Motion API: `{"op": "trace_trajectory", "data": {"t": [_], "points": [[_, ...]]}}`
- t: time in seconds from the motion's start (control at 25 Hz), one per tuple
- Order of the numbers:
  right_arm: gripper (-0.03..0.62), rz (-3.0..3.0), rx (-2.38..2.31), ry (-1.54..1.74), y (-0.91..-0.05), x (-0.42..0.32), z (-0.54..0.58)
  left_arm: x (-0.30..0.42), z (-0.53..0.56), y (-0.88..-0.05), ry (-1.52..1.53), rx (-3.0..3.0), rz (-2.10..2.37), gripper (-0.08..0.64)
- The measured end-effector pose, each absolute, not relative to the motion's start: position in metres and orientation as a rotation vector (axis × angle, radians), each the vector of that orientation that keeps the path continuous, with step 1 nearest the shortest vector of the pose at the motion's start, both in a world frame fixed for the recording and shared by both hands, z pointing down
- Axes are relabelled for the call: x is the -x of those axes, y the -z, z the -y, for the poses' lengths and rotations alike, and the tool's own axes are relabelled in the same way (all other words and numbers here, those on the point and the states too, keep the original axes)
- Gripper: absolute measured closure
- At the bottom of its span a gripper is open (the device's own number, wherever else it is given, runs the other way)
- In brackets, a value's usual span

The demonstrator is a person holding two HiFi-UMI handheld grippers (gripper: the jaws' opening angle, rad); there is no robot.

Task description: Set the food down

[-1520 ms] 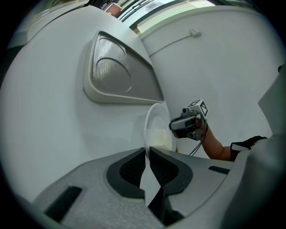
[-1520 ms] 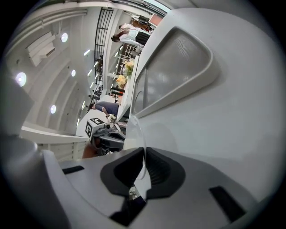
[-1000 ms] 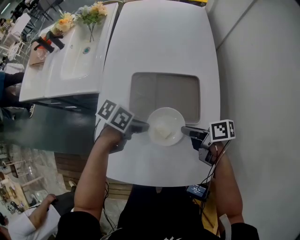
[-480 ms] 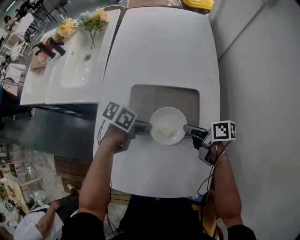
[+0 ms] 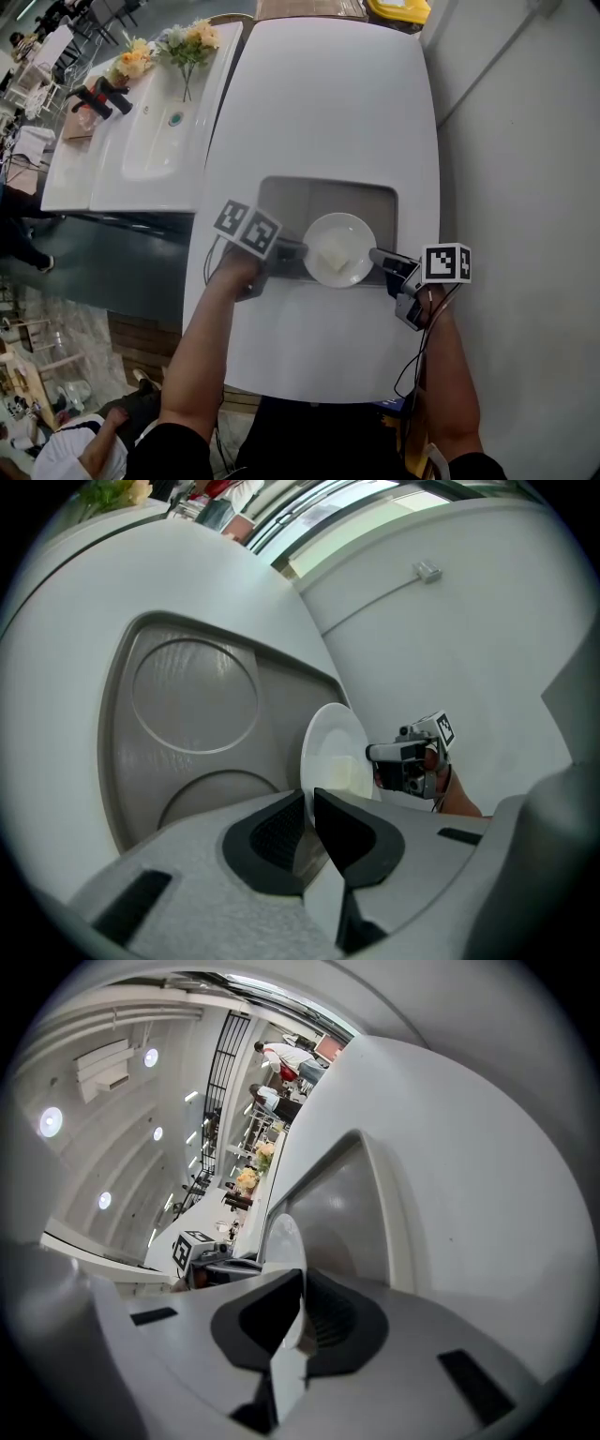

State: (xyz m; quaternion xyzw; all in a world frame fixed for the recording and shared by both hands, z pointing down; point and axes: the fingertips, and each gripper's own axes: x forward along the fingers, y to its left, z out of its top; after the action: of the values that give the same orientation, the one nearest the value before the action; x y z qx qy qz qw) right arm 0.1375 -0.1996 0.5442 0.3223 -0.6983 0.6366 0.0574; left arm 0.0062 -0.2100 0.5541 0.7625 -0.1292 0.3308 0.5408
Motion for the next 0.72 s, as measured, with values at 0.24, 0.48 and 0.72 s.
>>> {"op": "trace_trajectory", "data": {"t": [0.24, 0.48, 0.72], "points": [[0.577, 2.111, -1.014, -1.876, -0.544, -0.143, 0.207, -0.011, 0.213, -0.557, -0.813, -1.819, 0.327, 0.529], [0.575, 2.097, -1.028, -1.800, -0.545, -0.144, 0.212, -0.013, 0.218, -0.558, -0.855, -1.823, 0.341, 0.529], [0.575, 2.067, -1.044, -1.709, -0.549, -0.149, 0.212, -0.017, 0.217, -0.558, -0.946, -1.838, 0.352, 0.529]]}}
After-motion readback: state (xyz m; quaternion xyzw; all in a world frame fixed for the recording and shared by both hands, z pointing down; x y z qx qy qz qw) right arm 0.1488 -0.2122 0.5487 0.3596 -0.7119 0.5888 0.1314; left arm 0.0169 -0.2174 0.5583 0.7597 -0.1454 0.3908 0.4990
